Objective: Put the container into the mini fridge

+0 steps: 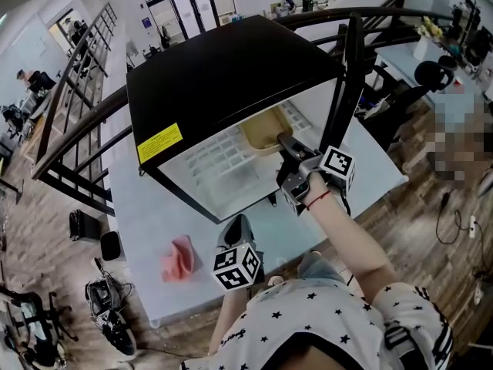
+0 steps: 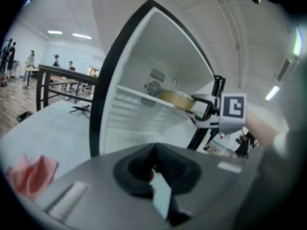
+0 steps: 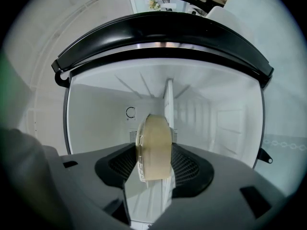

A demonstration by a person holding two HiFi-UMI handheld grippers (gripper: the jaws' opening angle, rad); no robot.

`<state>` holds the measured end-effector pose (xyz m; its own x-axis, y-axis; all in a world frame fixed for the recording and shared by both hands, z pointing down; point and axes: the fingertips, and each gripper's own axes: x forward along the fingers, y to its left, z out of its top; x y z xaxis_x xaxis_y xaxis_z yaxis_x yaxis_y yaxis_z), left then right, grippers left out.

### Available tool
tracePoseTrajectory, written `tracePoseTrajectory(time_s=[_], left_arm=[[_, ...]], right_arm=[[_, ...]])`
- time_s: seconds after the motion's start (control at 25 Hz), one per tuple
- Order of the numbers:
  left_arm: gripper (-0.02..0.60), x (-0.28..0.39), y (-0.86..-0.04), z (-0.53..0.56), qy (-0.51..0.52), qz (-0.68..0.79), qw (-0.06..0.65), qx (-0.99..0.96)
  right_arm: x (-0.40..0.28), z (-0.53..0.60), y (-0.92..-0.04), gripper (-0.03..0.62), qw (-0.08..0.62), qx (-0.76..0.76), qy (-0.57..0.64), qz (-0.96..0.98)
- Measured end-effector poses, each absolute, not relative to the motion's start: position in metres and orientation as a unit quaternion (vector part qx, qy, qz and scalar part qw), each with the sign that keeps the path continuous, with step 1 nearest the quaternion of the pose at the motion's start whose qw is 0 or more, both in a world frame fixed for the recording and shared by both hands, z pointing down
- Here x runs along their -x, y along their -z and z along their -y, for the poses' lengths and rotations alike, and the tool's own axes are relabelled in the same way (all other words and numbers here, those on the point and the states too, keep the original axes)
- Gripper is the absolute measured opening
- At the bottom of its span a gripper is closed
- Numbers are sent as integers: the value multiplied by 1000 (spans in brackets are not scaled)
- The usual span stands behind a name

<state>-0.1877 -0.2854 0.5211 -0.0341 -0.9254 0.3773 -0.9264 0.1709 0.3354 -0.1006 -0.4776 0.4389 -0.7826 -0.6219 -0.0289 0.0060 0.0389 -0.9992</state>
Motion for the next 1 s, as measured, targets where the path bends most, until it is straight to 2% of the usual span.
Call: tracePoseTrajectory(time_s=[0.72,1.0], left_arm=[[6,191,-518,274,-5,711,262,-653],[6,196,-518,267,-9,704,260,-661]], right_arm=[[102,483,-431,227,257,224,642,-686],[90,480,-431,255,284,243,625,-685]])
